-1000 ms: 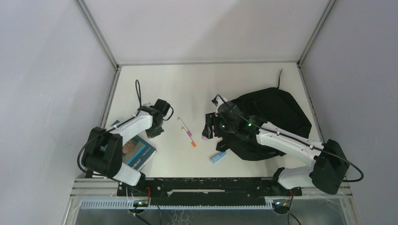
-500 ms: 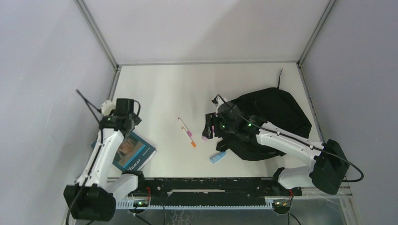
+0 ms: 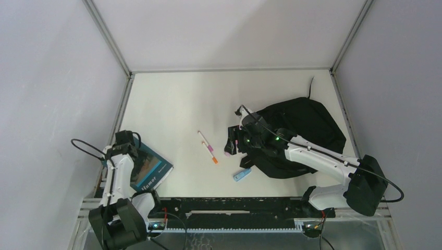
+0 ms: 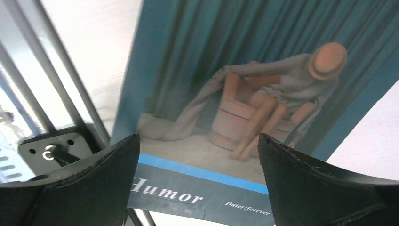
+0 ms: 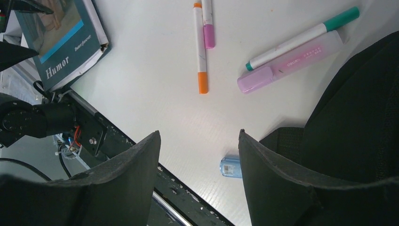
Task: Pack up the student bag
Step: Move the book to the center of the board.
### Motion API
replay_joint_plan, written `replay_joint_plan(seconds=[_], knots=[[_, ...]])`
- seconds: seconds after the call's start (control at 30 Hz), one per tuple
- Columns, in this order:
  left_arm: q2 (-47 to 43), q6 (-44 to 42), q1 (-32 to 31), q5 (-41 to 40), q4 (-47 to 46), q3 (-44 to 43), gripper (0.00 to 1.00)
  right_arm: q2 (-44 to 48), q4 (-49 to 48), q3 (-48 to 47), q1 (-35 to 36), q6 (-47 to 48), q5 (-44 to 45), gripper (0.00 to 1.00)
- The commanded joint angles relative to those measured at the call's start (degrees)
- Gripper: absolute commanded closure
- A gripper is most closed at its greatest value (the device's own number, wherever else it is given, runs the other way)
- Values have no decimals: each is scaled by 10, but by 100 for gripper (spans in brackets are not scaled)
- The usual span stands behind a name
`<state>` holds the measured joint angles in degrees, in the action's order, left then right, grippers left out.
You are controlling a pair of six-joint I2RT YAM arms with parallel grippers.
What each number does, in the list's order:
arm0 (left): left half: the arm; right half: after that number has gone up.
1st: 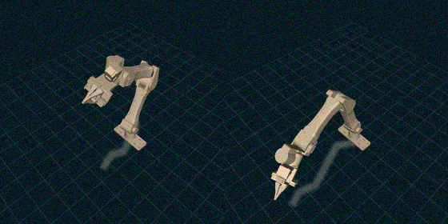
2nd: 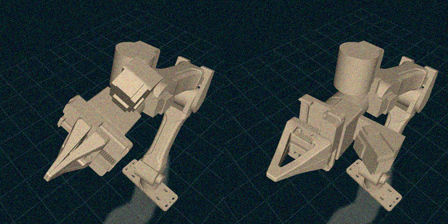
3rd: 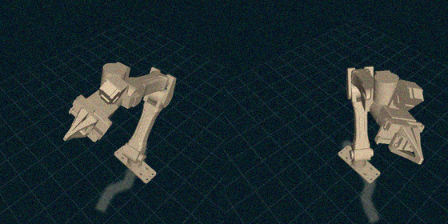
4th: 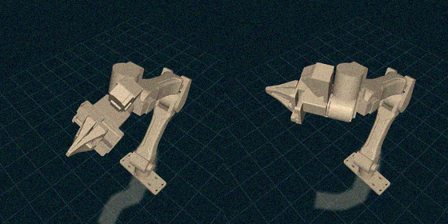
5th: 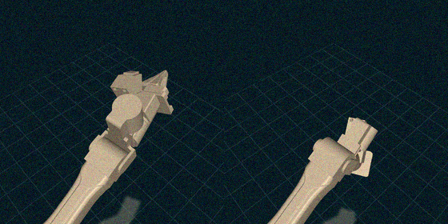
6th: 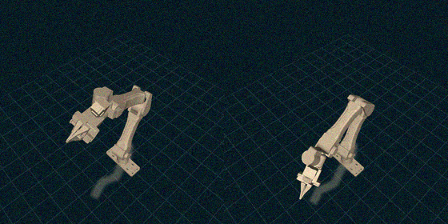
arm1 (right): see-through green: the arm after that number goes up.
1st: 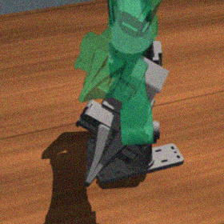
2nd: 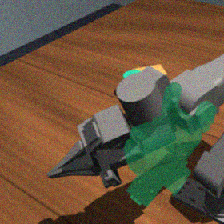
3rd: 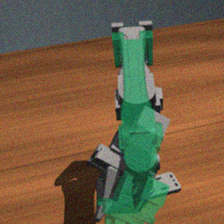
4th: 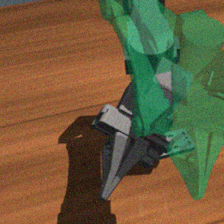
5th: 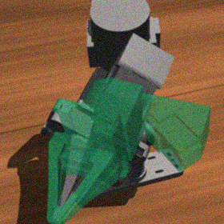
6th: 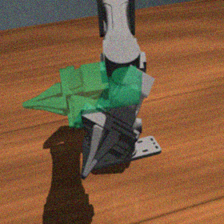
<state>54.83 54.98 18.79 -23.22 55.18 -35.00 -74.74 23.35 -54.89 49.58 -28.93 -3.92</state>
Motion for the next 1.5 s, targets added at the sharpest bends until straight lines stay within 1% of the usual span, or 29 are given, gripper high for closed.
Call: replay_joint_plan(seconds=[0.0, 0.13, 0.23, 0.3, 0.33, 0.43, 0.57, 0.73, 0.83, 0.97, 1.13, 1.23, 1.27, 1.33, 1.4, 1.47], knots=[[30, -17, 6, 80, -96, 17, 2, 14, -12, -14, -3, 11, -1, 30], [87, -22, 6, 112, -140, 34, 2, 14, -13, -14, -3, 7, -2, 31], [132, -43, -5, 152, -199, 35, 5, 15, -12, -14, -4, 5, 0, 31], [172, -66, -39, 160, -216, 8, 5, 14, -12, -14, -3, 6, 0, 31], [194, -81, -67, 157, -214, -13, 5, 14, -11, -14, -4, 6, 1, 31], [267, -98, -142, 139, -187, -82, 4, 11, -11, -14, -4, 2, 2, 31], [319, -111, -227, 141, -183, -144, 4, 12, -10, -14, -3, -7, 6, 31], [353, -128, -308, 115, -154, -204, 3, 14, -6, -14, -3, -9, 11, 31], [361, -139, -343, 111, -148, -215, 3, 12, -10, -14, -3, -11, 13, 31], [347, -151, -373, 72, -115, -206, 2, 14, -26, -14, -5, -12, 12, 31], [251, -155, -375, 26, -67, -194, 2, -17, -41, -27, -16, -27, -11, 32], [198, -153, -366, -10, -50, -207, 1, -41, -45, -49, 0, -35, 7, 35], [189, -154, -351, -15, -48, -211, 1, -48, -47, -55, 5, -36, 12, 35], [180, -158, -290, 5, -50, -213, 0, -73, -46, -72, 7, -41, 16, 36], [179, -164, -207, 54, -69, -206, 0, -93, -45, -85, 7, -41, 6, 36], [185, -165, -145, 90, -97, -199, 0, -107, -48, -96, 8, -41, -9, 35]])
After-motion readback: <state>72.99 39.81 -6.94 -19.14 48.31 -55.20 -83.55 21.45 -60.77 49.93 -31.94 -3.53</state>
